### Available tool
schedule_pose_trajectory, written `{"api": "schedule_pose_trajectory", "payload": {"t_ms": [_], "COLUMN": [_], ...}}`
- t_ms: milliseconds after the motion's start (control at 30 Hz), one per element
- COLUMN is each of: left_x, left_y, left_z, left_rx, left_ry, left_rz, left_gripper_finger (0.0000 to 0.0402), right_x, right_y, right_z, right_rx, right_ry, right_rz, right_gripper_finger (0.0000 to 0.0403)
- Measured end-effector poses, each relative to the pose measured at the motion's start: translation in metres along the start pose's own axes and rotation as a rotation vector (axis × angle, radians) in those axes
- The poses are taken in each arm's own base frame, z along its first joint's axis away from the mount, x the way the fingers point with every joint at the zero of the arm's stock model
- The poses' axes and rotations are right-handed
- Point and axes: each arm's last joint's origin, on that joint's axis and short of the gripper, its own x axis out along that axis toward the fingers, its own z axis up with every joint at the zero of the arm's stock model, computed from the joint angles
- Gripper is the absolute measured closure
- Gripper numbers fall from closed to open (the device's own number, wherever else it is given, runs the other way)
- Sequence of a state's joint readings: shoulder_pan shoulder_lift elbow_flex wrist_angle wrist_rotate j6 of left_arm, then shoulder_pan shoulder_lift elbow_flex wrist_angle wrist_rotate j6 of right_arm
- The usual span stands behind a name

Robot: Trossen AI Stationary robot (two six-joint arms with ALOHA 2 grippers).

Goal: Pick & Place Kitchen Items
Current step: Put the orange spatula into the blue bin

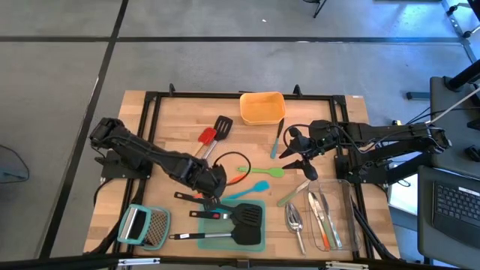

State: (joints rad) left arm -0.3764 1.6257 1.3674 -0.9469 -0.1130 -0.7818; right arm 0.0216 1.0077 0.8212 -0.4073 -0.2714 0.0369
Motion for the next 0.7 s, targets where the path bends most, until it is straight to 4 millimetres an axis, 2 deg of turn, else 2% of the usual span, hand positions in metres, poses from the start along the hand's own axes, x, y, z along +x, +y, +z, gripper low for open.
{"api": "schedule_pose_trajectory", "payload": {"t_ms": [367, 533, 700], "left_x": [0.034, 0.045, 0.045], "left_y": [-0.02, -0.033, -0.045], "left_z": [-0.012, -0.012, -0.011], "left_rx": [0.045, 0.071, 0.103], "left_ry": [0.138, 0.173, 0.151], "left_rz": [-0.031, -0.158, -0.275], "left_gripper_finger": [0.0387, 0.0387, 0.0387], "right_x": [0.0, 0.0, 0.0], "right_y": [0.0, 0.0, 0.0], "right_z": [0.0, 0.0, 0.0], "right_rx": [0.0, 0.0, 0.0], "right_ry": [-0.002, -0.002, -0.002], "right_rz": [0.0, 0.0, 0.0], "right_gripper_finger": [0.0206, 0.0206, 0.0206]}}
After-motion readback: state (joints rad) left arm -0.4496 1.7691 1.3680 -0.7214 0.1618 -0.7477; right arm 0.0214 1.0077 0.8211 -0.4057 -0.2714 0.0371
